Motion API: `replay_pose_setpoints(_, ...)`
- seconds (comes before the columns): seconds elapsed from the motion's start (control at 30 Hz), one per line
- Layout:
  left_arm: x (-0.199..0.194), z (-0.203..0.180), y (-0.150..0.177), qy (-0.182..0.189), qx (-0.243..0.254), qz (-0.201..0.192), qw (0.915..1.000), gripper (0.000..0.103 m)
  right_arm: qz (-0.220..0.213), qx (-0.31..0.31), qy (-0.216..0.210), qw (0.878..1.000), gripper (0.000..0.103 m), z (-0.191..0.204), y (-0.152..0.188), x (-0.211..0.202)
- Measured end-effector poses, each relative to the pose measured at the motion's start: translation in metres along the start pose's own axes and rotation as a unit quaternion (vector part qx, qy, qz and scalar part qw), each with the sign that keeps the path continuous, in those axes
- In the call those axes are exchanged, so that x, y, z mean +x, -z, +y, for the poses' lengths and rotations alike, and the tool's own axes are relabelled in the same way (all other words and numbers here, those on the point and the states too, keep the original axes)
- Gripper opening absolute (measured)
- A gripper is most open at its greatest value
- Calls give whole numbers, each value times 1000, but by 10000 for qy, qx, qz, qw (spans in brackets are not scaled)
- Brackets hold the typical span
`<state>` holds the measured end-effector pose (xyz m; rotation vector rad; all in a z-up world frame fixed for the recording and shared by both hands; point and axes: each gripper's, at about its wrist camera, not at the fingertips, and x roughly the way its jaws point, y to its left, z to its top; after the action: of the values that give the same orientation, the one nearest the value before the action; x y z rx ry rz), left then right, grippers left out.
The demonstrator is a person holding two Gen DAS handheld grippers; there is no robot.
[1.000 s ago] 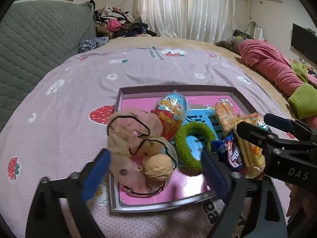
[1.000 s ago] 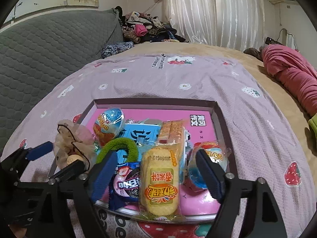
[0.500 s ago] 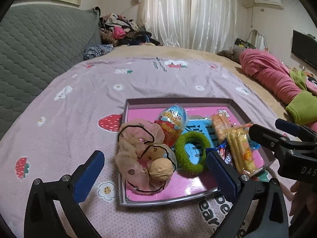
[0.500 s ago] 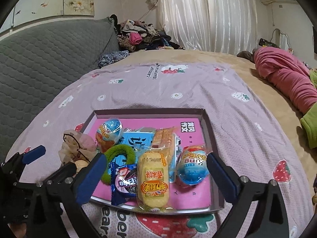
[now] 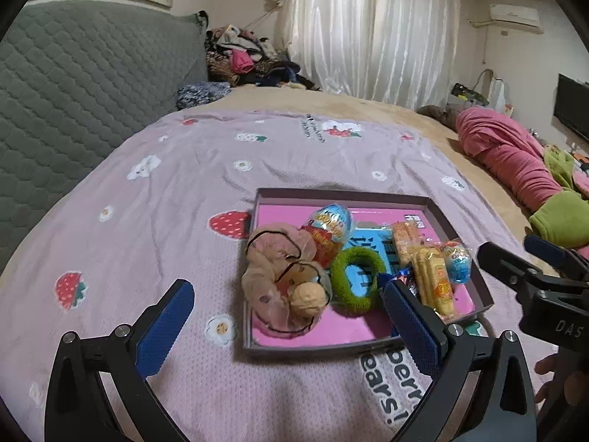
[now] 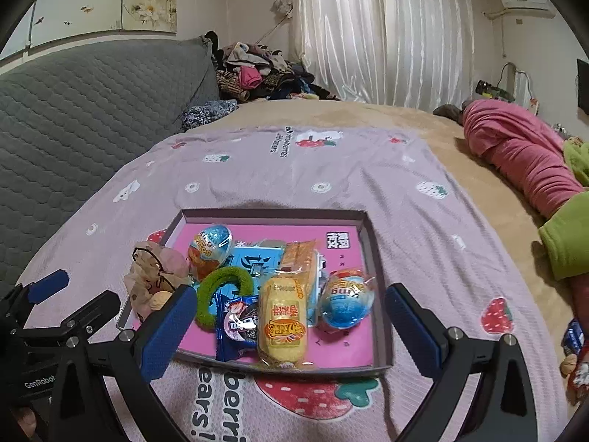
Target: Organize objects
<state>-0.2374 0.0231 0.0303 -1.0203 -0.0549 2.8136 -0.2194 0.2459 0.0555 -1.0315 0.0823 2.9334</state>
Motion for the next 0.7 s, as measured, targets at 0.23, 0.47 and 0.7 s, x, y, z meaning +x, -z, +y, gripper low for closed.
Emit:
replay_pose_setpoints(0.23,-23,1,-5,-247,-44,10,9997,103,-47,-31,29,10000,103,2,-4,-29)
replay_pose_setpoints(0.47,-54,1,-10,-167,-17,-117,9998,103,-153,-25,43,9999,103,3,-8,-58)
replay_pose_setpoints(0.7,-85,-4,-8,-139,46,-222,9996,103,-333,-77,41,9994,103,4,-11,-92)
